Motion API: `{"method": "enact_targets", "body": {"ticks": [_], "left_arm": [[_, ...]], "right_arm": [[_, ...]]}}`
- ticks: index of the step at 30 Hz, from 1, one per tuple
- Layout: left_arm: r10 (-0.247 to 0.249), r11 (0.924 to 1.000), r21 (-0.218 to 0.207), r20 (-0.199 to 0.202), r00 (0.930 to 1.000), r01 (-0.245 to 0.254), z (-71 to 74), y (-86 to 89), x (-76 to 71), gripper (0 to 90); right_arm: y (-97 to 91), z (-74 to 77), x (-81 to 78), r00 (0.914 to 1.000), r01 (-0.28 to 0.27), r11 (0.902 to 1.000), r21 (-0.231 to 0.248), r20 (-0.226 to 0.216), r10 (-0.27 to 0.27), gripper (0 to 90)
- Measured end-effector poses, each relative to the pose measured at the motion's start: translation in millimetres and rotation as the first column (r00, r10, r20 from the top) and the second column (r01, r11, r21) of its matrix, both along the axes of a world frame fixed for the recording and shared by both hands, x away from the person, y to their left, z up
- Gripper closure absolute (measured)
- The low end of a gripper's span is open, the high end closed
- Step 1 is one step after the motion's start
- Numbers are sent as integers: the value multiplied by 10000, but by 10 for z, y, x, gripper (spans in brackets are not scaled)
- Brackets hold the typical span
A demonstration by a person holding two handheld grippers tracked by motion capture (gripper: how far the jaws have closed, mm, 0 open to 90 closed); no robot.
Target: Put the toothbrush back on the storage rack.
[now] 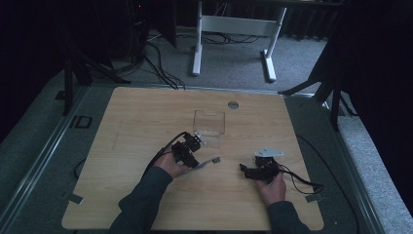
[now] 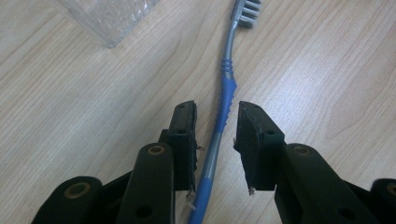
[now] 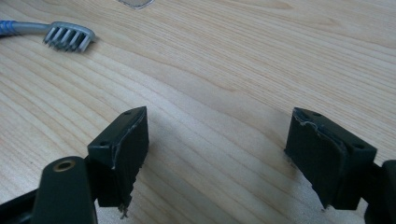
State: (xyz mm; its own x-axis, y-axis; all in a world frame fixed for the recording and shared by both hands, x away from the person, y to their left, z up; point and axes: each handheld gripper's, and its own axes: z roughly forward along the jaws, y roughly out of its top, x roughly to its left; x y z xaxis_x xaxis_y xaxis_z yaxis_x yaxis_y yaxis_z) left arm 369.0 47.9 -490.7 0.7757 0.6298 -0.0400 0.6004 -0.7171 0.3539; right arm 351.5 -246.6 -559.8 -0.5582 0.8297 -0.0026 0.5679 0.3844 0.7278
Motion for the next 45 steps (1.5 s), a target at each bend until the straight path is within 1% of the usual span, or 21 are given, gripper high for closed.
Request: {"method": "enact_targets", "body": {"ticks": [6, 12, 18, 25, 28, 32, 35, 36, 39, 40, 45], "left_arm": [[-145, 9998, 142, -133, 9998, 147, -33, -30, 5, 685], [-241, 9994, 242, -180, 9995, 246, -53, -45, 16, 685], [-365, 9989, 296, -162, 9992, 369, -67, -61, 19, 682], [-654, 9967, 484, -43, 9978, 655, -85, -90, 23, 679], [-696, 9965, 472, -16, 9976, 696, -83, -98, 22, 679], [-839, 9944, 654, 11, 9965, 836, -91, -122, 27, 680], [-906, 9935, 697, 6, 9959, 903, -95, -128, 31, 684], [-987, 9920, 783, -52, 9951, 988, -99, -135, 36, 685], [-980, 9916, 840, -64, 9952, 982, -108, -147, 35, 688], [-1051, 9900, 932, -93, 9944, 1055, -115, -156, 42, 692], [-1130, 9881, 1039, -135, 9935, 1138, -128, -180, 49, 705]], "right_arm": [[-1, 0, 0, 10000, -6, 10000, -9, 5, 6, 210], [-1, 0, 0, 10000, -5, 10000, -7, 6, 5, 210], [-1, 0, 1, 10000, -5, 10000, -7, 6, 5, 210], [0, 0, 0, 10000, -4, 10000, -5, 5, 4, 210], [-1, 0, 1, 10000, -5, 10000, -6, 6, 5, 210], [0, 0, 0, 10000, -2, 10000, -8, 4, 2, 210], [0, 0, 0, 10000, -3, 10000, -7, 6, 3, 210], [0, 0, 0, 10000, -4, 10000, -4, 4, 4, 210], [0, 0, 0, 10000, -4, 10000, -7, 6, 4, 210], [-1, 0, 0, 10000, -4, 10000, -9, 5, 4, 210], [-1, 0, 0, 10000, -4, 10000, -9, 7, 4, 210]]}}
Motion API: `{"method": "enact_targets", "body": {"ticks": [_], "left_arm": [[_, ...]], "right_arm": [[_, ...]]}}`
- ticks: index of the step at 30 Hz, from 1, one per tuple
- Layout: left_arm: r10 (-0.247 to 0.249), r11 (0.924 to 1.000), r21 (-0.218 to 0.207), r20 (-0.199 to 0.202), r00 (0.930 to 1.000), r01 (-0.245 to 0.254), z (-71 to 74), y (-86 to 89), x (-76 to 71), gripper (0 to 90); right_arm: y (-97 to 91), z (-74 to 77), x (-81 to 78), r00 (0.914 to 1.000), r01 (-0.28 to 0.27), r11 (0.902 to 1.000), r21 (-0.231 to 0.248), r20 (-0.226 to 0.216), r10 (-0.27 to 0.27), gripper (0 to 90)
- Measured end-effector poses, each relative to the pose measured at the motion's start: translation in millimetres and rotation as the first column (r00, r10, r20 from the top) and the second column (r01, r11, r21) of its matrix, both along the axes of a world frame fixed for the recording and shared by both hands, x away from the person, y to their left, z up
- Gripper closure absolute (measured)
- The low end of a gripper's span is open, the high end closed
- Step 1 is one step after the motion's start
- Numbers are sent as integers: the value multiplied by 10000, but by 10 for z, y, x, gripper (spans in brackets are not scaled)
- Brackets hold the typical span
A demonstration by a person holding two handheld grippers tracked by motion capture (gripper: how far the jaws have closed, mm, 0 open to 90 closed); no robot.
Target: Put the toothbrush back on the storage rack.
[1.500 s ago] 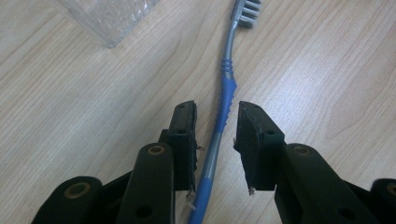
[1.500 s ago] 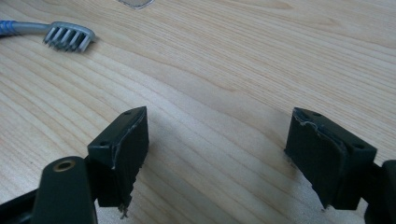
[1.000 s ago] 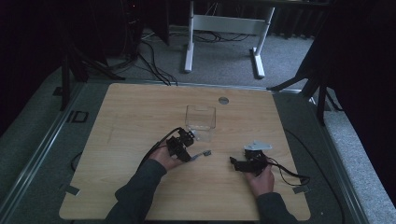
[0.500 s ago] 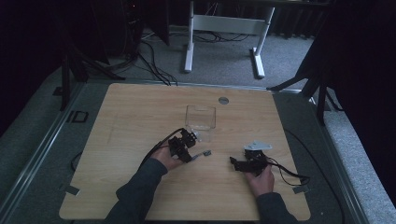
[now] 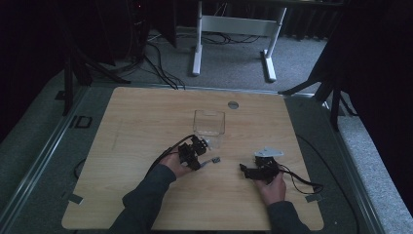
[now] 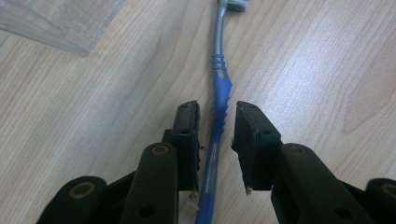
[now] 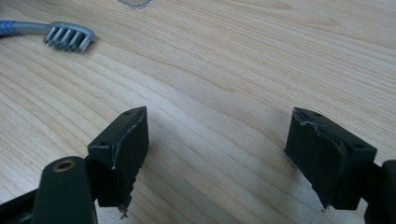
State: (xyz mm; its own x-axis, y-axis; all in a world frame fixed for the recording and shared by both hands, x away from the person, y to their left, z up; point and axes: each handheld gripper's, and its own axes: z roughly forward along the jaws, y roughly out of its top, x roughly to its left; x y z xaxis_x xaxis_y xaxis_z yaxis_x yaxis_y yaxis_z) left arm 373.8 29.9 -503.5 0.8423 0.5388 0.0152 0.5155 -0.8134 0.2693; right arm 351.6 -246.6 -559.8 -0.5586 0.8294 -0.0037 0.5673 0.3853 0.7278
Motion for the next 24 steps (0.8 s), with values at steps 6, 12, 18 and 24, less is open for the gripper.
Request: {"method": "enact_targets", "body": {"ticks": [6, 12, 18, 24], "left_arm": [[-120, 9997, 192, -57, 9999, 121, -27, -38, 7, 710], [-135, 9995, 298, -15, 9999, 136, -39, -62, 21, 714], [-193, 9989, 427, -7, 9998, 193, -63, -70, 30, 716], [-195, 9987, 465, -38, 9998, 196, -86, -83, 42, 716]], "right_arm": [[1, 0, 0, 10000, 6, 10000, 4, 0, -6, 210], [0, 0, 0, 10000, 5, 10000, 0, 1, -5, 210], [0, 0, 0, 10000, 6, 10000, 3, 1, -6, 210], [1, 0, 0, 10000, 7, 10000, 0, 1, -7, 210]]}}
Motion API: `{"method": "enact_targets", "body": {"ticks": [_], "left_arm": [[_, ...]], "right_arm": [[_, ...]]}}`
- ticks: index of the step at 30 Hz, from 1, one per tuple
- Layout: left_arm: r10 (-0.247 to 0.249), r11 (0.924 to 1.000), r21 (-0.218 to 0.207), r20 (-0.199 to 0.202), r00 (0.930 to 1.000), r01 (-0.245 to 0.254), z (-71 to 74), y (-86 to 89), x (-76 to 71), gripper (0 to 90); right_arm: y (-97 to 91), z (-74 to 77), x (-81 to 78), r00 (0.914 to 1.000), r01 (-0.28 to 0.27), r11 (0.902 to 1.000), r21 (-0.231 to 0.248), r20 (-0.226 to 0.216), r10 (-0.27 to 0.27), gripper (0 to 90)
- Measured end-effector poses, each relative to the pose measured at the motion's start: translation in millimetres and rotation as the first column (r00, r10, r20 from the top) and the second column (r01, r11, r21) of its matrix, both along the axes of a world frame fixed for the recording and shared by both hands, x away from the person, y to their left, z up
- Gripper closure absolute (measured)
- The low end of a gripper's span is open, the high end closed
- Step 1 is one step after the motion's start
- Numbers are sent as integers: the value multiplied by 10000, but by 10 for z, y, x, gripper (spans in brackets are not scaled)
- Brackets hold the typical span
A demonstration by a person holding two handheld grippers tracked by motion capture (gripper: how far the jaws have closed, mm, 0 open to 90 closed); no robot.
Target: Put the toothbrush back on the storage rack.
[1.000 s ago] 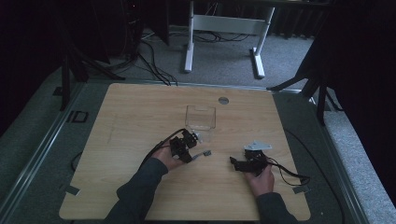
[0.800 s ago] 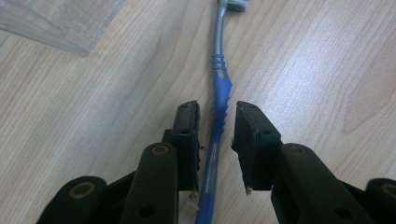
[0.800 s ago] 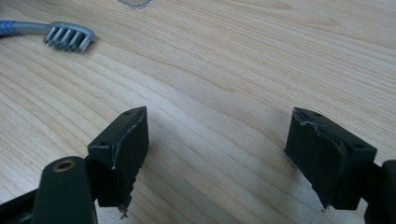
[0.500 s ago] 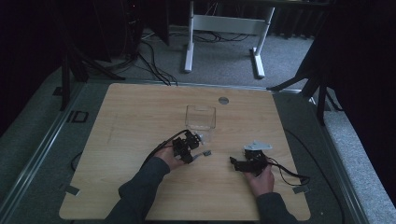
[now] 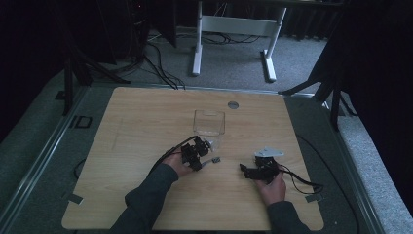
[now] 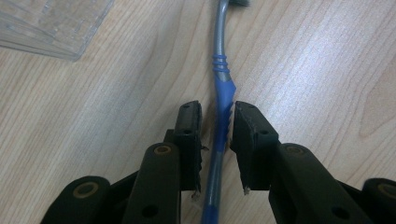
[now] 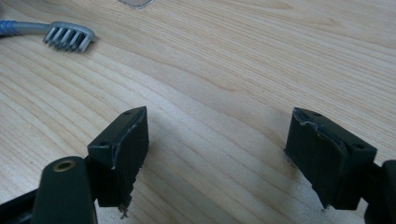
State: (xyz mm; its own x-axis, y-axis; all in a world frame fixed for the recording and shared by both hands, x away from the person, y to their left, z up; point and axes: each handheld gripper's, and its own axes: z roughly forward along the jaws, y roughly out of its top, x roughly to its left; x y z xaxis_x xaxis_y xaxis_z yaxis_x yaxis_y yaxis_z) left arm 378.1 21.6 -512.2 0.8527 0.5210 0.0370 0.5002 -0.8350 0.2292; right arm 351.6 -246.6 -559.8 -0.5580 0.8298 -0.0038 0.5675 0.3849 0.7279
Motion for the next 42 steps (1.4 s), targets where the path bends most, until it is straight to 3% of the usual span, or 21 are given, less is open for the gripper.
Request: {"method": "enact_targets", "body": {"ticks": [32, 42], "left_arm": [[-84, 9996, 282, -92, 9999, 87, -52, -45, 22, 805], [142, 9999, -47, 56, 9999, -142, 45, 20, 16, 807]], "right_arm": [[0, 0, 0, 10000, -8, 10000, -5, 3, 8, 210], [0, 0, -1, 10000, -2, 10000, 2, -13, 3, 210]]}}
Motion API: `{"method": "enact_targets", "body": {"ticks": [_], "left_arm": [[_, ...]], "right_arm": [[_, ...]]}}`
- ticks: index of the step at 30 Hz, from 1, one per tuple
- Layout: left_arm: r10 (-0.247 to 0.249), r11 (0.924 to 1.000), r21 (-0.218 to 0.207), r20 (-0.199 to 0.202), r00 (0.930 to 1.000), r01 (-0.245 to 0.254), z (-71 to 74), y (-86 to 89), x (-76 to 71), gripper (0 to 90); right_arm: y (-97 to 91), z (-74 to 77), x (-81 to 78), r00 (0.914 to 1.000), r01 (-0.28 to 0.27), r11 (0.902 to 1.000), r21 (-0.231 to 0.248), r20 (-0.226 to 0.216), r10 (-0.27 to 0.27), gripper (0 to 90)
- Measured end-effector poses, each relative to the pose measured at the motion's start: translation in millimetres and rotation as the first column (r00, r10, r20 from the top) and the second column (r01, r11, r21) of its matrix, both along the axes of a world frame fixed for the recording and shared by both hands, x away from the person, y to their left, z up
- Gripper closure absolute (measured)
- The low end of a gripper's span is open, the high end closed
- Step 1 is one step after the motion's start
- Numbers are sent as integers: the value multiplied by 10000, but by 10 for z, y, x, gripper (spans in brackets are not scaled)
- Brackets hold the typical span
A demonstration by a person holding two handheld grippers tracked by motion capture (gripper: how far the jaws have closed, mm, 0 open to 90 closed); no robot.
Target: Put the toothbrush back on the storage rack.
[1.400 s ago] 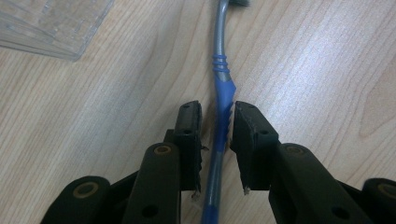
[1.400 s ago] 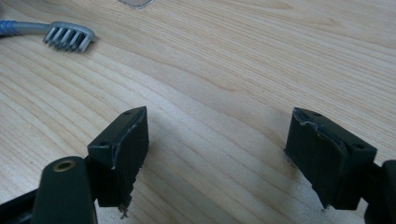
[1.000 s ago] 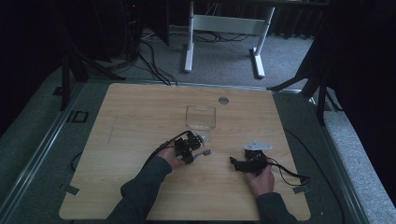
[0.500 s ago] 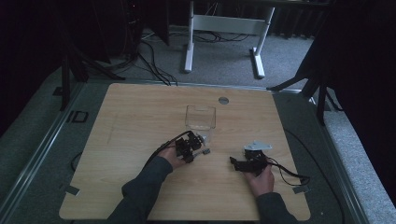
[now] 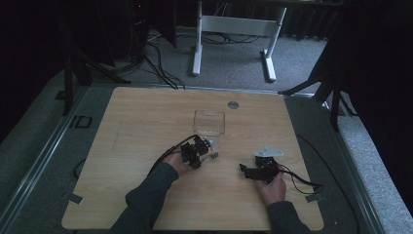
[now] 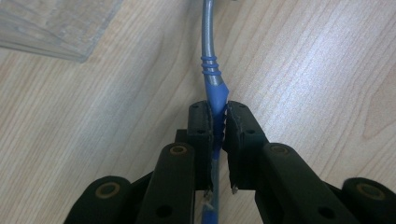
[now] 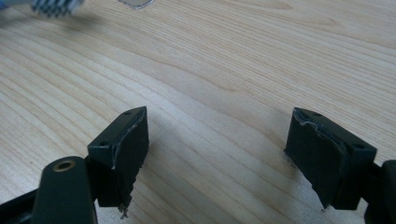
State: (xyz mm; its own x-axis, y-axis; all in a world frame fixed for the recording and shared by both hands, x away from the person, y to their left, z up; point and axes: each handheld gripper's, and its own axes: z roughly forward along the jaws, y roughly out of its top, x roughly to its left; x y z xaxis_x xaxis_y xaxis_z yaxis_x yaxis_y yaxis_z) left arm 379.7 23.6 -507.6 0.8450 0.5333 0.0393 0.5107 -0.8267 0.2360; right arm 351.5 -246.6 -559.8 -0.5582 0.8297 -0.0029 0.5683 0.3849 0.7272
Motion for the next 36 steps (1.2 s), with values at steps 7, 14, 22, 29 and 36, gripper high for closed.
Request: {"method": "enact_targets", "body": {"ticks": [7, 14, 22, 29, 36], "left_arm": [[51, 9998, -186, 270, 9996, -46, 76, 23, -23, 807], [101, 9994, -350, 501, 9987, -84, 140, 38, -37, 807], [220, 9973, -706, 631, 9978, -175, 201, 69, -40, 807], [181, 9965, -824, 778, 9968, -117, 249, 69, -53, 807], [185, 9952, -969, 849, 9962, -102, 286, 73, -65, 807]], "right_arm": [[0, 0, 0, 10000, 0, 10000, -1, 7, 0, 210], [0, 0, 0, 10000, -2, 10000, -7, 11, 2, 210], [0, 0, 1, 10000, -1, 10000, -6, 15, 1, 210], [-1, -1, 3, 10000, -22, 10000, -19, 34, 22, 210], [0, 0, 3, 10000, -18, 10000, -14, 23, 18, 210]]}}
